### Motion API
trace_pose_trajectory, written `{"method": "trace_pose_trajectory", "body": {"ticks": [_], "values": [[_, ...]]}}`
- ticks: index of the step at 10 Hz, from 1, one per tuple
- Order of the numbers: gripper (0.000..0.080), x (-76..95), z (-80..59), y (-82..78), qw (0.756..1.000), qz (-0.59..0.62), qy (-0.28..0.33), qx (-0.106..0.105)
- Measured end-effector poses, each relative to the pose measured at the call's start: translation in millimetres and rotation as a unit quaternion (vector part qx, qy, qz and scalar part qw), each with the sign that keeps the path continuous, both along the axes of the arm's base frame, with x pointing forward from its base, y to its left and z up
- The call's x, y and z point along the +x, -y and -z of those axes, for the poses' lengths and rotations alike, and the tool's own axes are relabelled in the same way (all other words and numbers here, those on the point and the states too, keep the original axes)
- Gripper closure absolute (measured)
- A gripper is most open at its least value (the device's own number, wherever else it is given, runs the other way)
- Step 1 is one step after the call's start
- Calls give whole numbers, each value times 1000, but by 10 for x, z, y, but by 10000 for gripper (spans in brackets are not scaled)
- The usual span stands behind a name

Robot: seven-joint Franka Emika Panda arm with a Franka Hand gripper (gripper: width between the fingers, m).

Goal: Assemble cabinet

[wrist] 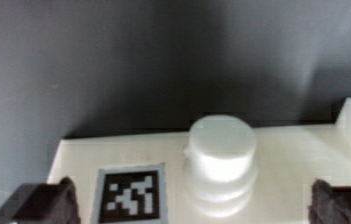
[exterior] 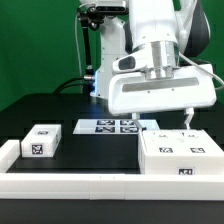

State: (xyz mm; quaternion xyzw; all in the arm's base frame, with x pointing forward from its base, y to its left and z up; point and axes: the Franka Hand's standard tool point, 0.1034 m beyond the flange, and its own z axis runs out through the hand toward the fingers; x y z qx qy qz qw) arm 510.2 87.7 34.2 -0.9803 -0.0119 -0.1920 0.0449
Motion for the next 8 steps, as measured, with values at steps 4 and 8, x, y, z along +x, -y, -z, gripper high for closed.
{"method": "trace_pose_trajectory", "body": {"ticks": [4,8], "values": [[150,2,158,-15,1000,0,-11,3],[150,-5,141,-166,1000,-13,-10,5]]}}
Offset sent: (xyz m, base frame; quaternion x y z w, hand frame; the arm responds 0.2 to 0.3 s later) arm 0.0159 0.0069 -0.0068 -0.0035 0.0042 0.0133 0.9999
